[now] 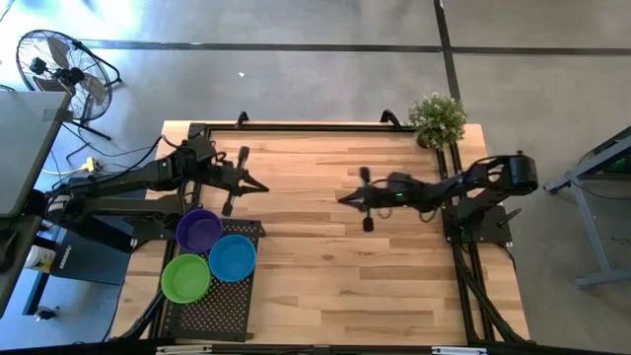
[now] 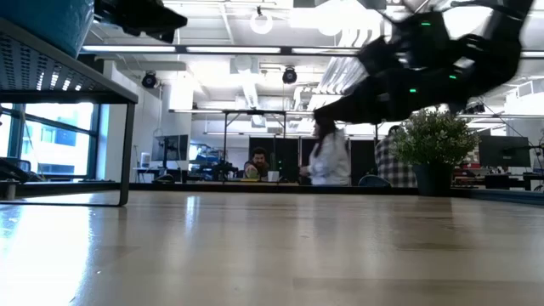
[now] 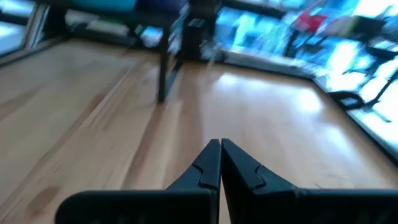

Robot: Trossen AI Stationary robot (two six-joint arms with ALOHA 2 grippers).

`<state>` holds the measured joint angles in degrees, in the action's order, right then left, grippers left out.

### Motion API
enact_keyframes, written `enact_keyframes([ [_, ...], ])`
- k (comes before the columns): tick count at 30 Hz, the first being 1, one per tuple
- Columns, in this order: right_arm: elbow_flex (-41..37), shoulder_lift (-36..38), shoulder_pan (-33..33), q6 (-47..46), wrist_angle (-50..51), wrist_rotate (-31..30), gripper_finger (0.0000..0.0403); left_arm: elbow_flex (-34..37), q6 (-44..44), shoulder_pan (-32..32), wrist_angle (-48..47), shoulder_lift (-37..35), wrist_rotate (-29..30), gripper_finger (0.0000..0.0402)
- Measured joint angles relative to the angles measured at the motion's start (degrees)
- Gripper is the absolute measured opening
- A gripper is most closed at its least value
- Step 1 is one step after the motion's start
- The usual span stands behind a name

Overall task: Pick & Place Mini bowls
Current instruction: Return to Home Position

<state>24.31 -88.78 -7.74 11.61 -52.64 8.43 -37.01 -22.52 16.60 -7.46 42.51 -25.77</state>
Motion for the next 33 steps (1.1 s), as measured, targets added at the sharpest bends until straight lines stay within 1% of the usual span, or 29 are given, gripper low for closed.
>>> enact_keyframes([
  [3, -7.21, 4.4, -0.3, -1.07, -8.09, -2.07, 0.0, 2.79, 1.67, 3.94, 4.06, -1.03, -0.99, 0.0001],
  [5, -10.98, 8.05, 0.36, -1.08, -10.34, -4.74, 0.0, 5.06, 3.03, 5.6, 7.41, -1.44, -0.95, 0.0001],
  [9, -16.49, 15.67, 1.57, -1.31, -8.63, -11.0, 0.0, 9.58, 4.78, 7.22, 14.74, -2.42, -0.91, 0.0001],
  [11, -18.51, 19.66, 1.66, -1.74, -7.33, -11.27, 0.0, 11.58, 5.2, 7.55, 17.27, -2.9, -0.58, 0.0001],
  [13, -20.34, 24.08, 1.55, -2.41, -5.47, -11.01, 0.0, 13.13, 5.33, 7.46, 17.39, -4.1, 0.24, 0.0001],
  [18, -22.28, 35.67, 0.49, -3.55, 5.4, -9.9, 0.0, 15.59, 5.9, 7.43, 16.53, -10.71, 3.3, 0.0001],
  [22, -22.36, 43.79, 0.14, -4.0, 15.6, -12.78, 0.0, 18.1, 6.4, 7.44, 15.43, -16.04, 5.7, 0.0001],
  [25, -22.36, 49.21, 0.14, -3.8, 21.17, -13.79, 0.0, 19.9, 7.02, 7.46, 14.36, -20.56, 8.23, 0.0001],
  [29, -22.36, 56.27, 0.08, -3.71, 28.22, -13.86, 0.0, 21.42, 7.4, 7.46, 11.87, -25.69, 8.77, 0.0001],
  [33, -22.36, 63.57, -0.9, -4.14, 33.65, -13.37, 0.0, 22.73, 8.46, 7.46, 10.77, -30.11, 11.69, 0.0001],
])
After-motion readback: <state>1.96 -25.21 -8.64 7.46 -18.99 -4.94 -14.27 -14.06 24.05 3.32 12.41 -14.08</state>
